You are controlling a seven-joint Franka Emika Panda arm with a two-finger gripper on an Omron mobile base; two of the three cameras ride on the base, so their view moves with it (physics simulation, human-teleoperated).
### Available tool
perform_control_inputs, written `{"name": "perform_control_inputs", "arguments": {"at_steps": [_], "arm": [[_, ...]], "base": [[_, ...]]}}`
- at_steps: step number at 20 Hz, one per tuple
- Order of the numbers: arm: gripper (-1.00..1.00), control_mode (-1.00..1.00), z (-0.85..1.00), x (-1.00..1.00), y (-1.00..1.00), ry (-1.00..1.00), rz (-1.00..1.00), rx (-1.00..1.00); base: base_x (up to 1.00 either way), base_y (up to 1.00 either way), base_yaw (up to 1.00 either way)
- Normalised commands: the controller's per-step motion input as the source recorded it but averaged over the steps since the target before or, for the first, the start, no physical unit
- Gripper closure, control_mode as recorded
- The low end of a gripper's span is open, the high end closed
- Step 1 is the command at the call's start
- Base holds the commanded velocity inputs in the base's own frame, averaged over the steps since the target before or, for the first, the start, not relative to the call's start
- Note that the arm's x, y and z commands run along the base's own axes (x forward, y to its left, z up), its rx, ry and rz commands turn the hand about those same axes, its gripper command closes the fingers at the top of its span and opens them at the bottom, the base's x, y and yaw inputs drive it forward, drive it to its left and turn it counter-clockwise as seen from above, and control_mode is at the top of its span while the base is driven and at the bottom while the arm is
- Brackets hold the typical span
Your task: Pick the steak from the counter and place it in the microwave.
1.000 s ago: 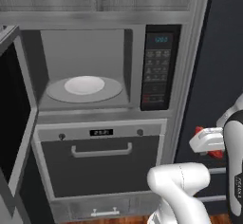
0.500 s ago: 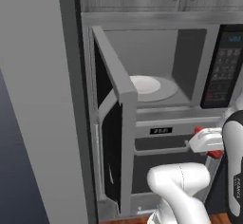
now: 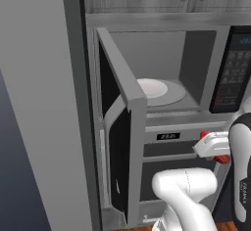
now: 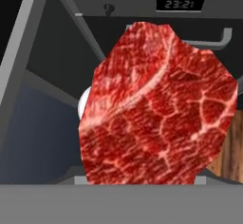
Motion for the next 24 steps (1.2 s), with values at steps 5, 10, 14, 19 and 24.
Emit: {"name": "perform_control_inputs", "arguments": {"at_steps": [5,10,14,19,24], "arm": [[1.00,1.00,0.00,0.00,0.00,0.00,0.00,0.00],[1.00,-1.00,0.03,0.95,0.00,-0.04,0.00,0.03],[1.00,-1.00,0.06,1.00,0.00,-0.13,0.00,0.11],[1.00,-1.00,0.09,1.00,0.01,-0.20,0.01,0.06],[1.00,-1.00,0.04,1.00,0.25,-0.21,0.00,0.00]], "base": [[0.21,-0.01,0.00],[0.00,0.00,0.00],[0.00,0.00,0.00],[0.00,0.00,0.00],[0.00,0.00,0.00]]}}
